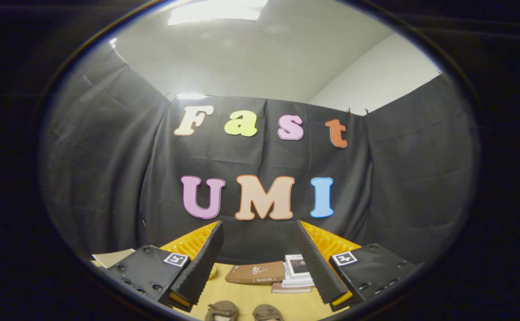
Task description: Open the storage box then place both shoes into the box .Put the left shoe in first, then the right shoe, with the right side of both shoes facing outward in a uniform manner.
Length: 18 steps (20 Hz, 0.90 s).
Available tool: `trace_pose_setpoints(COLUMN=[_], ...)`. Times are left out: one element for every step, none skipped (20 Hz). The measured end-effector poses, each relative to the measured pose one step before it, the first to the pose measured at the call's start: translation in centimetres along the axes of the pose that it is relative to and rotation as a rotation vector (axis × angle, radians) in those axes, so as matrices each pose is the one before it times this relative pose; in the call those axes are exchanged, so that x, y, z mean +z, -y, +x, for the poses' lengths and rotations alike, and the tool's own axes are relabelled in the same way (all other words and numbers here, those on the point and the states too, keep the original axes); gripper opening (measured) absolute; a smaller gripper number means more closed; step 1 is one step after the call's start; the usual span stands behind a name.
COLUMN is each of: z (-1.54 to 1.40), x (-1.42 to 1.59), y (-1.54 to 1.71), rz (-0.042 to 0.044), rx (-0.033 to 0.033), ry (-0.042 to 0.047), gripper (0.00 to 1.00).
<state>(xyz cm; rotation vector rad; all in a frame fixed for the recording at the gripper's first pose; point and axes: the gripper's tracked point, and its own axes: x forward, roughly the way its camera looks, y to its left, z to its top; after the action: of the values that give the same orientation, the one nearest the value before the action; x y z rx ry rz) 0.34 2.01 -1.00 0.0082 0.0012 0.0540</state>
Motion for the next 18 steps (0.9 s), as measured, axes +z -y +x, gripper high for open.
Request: trace_pose_setpoints(z=[-0.027,0.041,-0.035,-0.093,-0.1,0.028,-0.027,-0.011,0.058,-0.055,0.003,0.085,0.021,-0.083,0.053,-0.16,0.183,0.128], x=[0.056,-0.138,-0.064,-0.04,0.063,0.105,-0.064,-0.153,-0.018,-0.406,-0.473,-0.796,-0.92,-0.981,-0.776,-0.736,-0.655,-0.889], y=[-0.054,0.04,-0.072,-0.024,0.083,0.033,-0.045,-0.035,-0.072,-0.217,-0.186,-0.33,-0.42,-0.477,-0.662,-0.837,-0.93,-0.994], rz=[-0.00174,0.00006,0.00072,-0.00195,-0.00335,-0.0039,-0.00215,-0.00125,0.00163,0.00383,0.00648,0.00847,0.0076,0.00788,0.00896,0.0118,0.01266,0.01453], rx=[0.0002,-0.00021,0.00229,-0.00021,-0.00188,0.00025,0.00121,0.00273,0.00287,0.00522,0.00432,0.007,0.00761,0.01181,0.01234,0.02023,0.02428,0.02445], ry=[0.00079,-0.00078,-0.00052,0.00083,0.0023,0.00082,0.00227,0.00152,0.00243,0.00185,-0.00243,-0.00824,-0.01577,-0.01351,-0.01101,-0.00752,-0.00925,-0.01171], gripper=[1.0,1.0,1.0,1.0,1.0,1.0,1.0,1.0,1.0,1.0,1.0,1.0,1.0,1.0,1.0,1.0,1.0,1.0])
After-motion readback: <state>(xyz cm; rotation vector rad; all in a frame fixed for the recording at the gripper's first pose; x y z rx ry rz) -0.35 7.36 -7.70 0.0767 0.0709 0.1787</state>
